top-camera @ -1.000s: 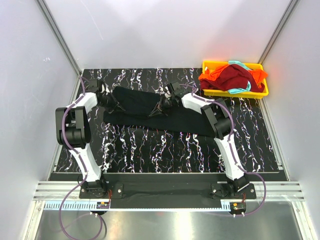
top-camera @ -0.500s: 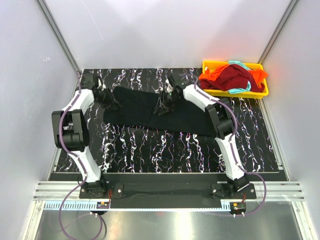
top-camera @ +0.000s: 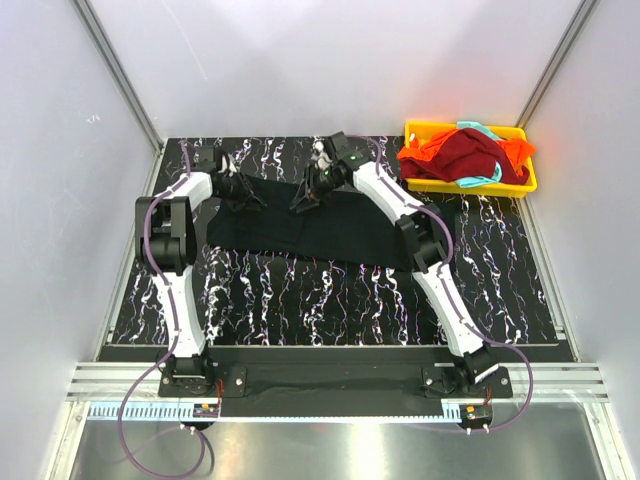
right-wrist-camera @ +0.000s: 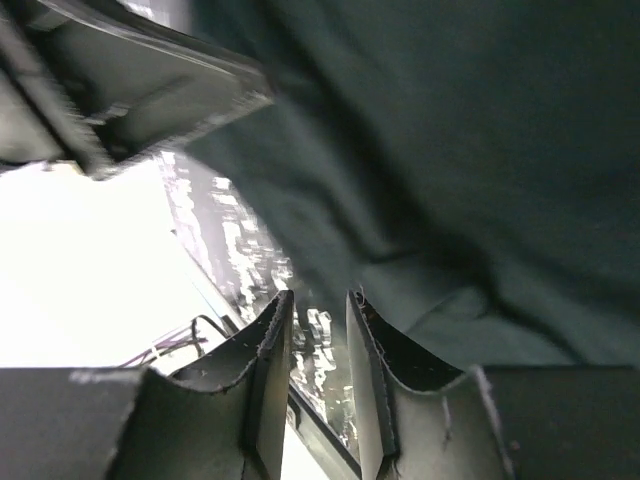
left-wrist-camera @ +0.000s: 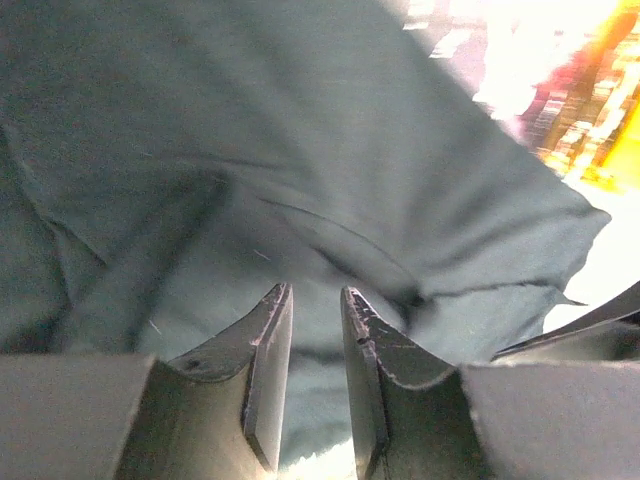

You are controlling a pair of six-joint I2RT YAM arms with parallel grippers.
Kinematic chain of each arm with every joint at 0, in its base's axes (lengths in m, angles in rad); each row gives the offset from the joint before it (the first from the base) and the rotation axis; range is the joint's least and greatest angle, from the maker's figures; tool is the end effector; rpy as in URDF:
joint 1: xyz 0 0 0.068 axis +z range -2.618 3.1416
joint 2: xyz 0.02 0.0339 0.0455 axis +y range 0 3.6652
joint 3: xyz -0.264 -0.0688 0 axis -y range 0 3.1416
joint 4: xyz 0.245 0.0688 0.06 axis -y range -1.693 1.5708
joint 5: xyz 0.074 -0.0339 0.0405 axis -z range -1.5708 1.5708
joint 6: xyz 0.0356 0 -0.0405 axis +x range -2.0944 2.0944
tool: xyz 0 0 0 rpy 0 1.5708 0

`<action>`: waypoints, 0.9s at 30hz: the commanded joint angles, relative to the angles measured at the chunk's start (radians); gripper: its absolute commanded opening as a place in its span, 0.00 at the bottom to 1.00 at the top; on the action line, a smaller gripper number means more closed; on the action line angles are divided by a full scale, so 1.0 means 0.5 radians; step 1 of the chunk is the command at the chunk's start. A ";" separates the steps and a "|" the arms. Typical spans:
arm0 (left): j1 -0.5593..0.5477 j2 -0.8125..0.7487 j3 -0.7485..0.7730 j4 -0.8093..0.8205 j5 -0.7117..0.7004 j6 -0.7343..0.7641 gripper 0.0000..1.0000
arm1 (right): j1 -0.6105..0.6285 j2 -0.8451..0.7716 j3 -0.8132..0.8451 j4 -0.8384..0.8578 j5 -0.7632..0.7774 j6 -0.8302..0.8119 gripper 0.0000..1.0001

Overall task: Fold and stack the t-shirts
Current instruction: Fold the tshirt

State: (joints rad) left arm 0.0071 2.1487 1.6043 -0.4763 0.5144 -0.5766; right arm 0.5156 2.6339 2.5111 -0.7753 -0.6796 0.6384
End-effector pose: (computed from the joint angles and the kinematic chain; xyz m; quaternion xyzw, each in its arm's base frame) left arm 0.4599 -0.0143 0.1696 -0.2016 0.9113 -0.3087 0.1833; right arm 0.4801 0.2978 0.1918 -0.0552 0.8951 0.4334 0.0892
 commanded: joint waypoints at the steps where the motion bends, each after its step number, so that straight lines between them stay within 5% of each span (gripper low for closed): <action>1: 0.020 0.059 0.059 0.118 0.082 -0.065 0.29 | 0.040 0.101 0.065 -0.088 -0.101 0.073 0.35; 6: 0.026 0.093 0.065 0.140 0.079 -0.050 0.29 | 0.030 -0.055 -0.190 -0.091 0.043 -0.071 0.51; 14: 0.035 0.081 0.004 0.140 0.073 -0.043 0.28 | 0.018 -0.276 -0.497 -0.094 0.206 -0.185 0.57; 27: 0.041 0.081 0.007 0.143 0.079 -0.037 0.27 | 0.015 -0.058 -0.230 -0.081 0.206 0.024 0.45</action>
State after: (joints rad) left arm 0.0200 2.2097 1.6035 -0.4412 0.5285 -0.6010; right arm 0.5270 2.5870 2.3352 -0.8246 -0.5907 0.6159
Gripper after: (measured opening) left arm 0.277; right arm 0.465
